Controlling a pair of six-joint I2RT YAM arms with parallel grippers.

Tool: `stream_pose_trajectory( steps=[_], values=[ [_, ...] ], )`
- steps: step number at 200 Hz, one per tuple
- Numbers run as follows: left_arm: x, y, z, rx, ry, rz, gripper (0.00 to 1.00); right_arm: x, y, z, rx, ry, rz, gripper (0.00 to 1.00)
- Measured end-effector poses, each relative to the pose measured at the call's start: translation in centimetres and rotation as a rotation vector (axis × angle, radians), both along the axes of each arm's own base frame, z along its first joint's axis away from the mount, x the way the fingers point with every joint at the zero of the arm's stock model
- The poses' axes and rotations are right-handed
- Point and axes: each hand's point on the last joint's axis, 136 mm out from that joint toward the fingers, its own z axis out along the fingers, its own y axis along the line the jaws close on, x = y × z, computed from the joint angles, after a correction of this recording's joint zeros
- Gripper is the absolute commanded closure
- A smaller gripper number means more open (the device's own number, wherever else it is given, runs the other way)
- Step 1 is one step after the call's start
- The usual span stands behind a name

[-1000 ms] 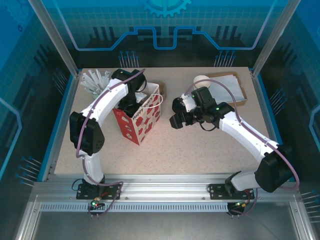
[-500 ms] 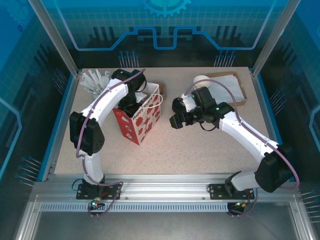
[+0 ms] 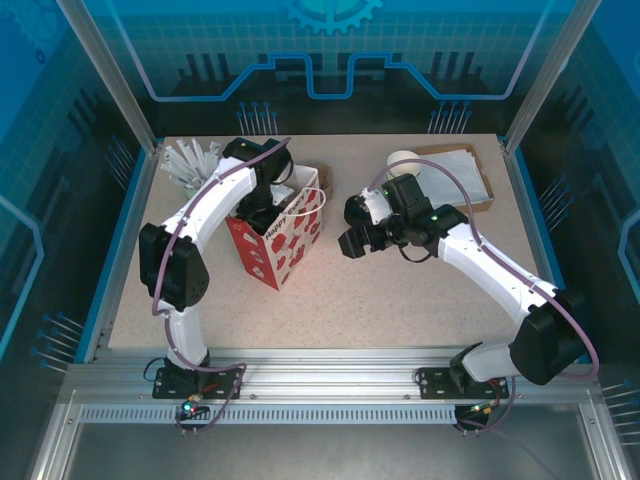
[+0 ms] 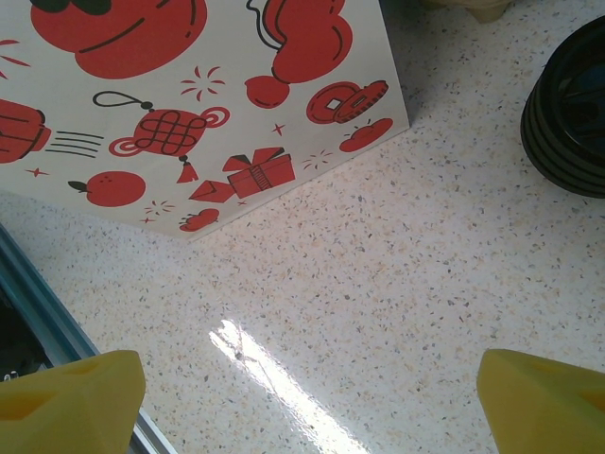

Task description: Pack the takeout coffee

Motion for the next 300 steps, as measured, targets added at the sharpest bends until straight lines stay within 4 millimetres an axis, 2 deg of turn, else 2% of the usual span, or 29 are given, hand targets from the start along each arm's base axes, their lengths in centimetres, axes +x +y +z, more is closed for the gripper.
stream_pose_trajectory(
  steps=[92, 300],
  values=[
    [-0.1, 0.0, 0.0, 0.002, 0.006, 0.0, 0.61, 0.0, 0.1, -0.2, -0.003, 0.005, 0.001, 0.08],
    [0.2, -0.1, -1.6, 0.019, 0.046, 0.0, 0.61, -0.1, 0.3, -0.4, -0.006, 0.01, 0.008, 0.08]
  ],
)
